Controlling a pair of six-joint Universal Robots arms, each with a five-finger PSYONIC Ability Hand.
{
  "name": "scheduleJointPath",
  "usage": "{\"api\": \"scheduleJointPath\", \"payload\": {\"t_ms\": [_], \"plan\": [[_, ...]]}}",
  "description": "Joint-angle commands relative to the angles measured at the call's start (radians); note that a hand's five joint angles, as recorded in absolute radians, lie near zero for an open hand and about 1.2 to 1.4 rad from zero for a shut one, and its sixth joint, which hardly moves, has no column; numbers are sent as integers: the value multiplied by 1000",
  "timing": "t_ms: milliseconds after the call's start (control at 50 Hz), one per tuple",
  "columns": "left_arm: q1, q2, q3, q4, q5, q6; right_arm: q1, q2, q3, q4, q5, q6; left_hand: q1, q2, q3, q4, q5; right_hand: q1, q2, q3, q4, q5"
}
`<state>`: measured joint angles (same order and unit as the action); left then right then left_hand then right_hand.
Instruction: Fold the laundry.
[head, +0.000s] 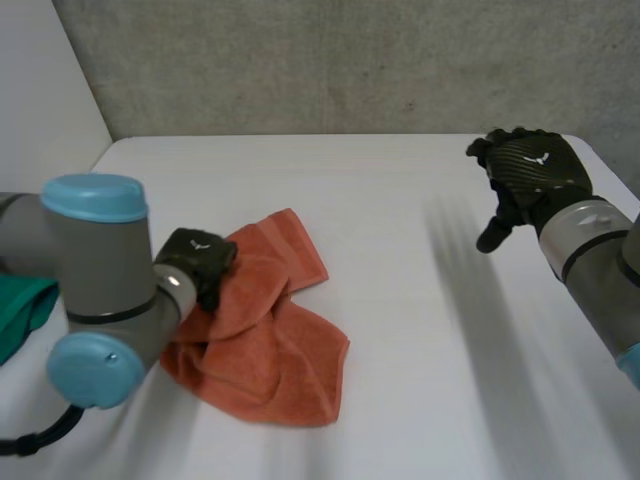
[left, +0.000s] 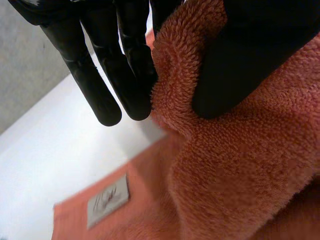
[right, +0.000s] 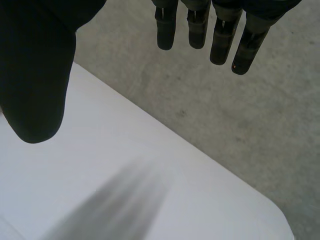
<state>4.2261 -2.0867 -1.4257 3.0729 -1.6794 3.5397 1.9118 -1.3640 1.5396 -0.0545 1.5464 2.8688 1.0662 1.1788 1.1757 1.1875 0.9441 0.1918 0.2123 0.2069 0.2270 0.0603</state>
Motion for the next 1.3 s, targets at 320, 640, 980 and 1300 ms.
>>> {"api": "scheduleJointPath", "payload": {"t_ms": [320,640,980,1300], "plan": [[-364,-21,114,188,9,8,-235,-12,11,7,-103,1,-240,-352,-349,-361,-292,-17,-38,-32,-52,-60],[-94,146,45,124,-5,14,-113,128,-52,110,-243,-233,-747,-860,-857,-868,-800,-17,-38,-32,-52,-60],[130,-85,157,93,512,14,84,275,-119,176,-247,-148,-647,-760,-757,-768,-700,-17,-38,-32,-52,-60],[86,-289,326,90,520,79,119,296,-78,176,-250,-48,-515,-628,-625,-636,-568,412,392,397,377,369]]}}
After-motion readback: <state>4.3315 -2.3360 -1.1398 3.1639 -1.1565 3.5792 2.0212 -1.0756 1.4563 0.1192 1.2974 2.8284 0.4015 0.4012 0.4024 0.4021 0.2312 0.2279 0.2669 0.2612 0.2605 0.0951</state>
